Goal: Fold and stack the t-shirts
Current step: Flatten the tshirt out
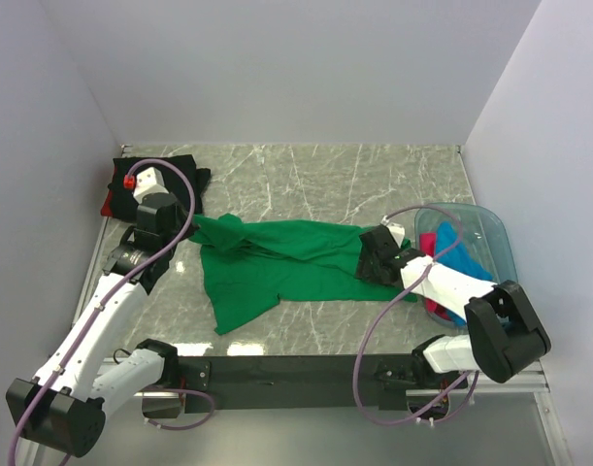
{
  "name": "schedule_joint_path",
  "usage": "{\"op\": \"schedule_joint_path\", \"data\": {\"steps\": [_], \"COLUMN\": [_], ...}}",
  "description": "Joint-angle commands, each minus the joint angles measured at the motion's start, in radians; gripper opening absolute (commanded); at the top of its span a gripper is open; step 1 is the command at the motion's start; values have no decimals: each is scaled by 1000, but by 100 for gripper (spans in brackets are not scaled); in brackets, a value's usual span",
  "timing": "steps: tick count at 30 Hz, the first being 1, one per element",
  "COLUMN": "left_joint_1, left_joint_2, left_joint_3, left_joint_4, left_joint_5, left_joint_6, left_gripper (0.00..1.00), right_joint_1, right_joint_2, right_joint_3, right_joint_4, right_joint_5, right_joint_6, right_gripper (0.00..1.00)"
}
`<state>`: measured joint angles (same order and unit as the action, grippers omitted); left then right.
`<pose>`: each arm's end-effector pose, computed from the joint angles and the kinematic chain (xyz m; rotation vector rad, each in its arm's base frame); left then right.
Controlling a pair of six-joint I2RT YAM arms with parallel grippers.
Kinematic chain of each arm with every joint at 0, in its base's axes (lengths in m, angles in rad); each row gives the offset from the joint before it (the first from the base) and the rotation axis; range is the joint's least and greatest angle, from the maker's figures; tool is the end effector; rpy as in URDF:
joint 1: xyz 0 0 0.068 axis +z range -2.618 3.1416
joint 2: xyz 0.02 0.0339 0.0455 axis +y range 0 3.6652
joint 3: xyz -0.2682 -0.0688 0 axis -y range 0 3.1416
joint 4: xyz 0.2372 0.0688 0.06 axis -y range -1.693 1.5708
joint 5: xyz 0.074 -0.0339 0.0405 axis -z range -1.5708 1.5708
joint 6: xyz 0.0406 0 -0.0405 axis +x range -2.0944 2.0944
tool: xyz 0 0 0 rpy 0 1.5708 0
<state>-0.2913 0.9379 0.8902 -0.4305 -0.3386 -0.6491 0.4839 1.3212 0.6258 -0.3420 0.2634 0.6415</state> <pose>0.1963 -0.0448 0.3267 -0.5654 1.9483 -0.2484 0.2102 0.0985 0.1700 0.2931 2.5378 0.0861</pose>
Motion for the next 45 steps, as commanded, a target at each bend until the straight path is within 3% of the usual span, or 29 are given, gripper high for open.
{"op": "schedule_joint_path", "data": {"steps": [1,10,19,26,34,45], "left_joint_1": [4,4,4,4,4,4], "left_joint_2": [-19,-2,-11,-17,-16,-17], "left_joint_3": [-10,-4,0,-2,-2,-4], "left_joint_4": [49,52,44,41,39,41], "left_joint_5": [21,29,23,26,27,33], "left_joint_6": [11,14,12,11,11,11], "left_gripper": [1,0,1,1,1,1], "right_joint_1": [-21,-65,-65,-65,-61,-61], "right_joint_2": [4,24,-31,-63,-102,-27], "right_joint_3": [-12,-37,-40,-15,-9,-26], "right_joint_4": [-23,8,1,-55,-42,32], "right_joint_5": [16,-55,-78,-27,-55,-87], "right_joint_6": [40,23,15,11,6,9], "right_gripper": [63,56,32,42,42,40]}}
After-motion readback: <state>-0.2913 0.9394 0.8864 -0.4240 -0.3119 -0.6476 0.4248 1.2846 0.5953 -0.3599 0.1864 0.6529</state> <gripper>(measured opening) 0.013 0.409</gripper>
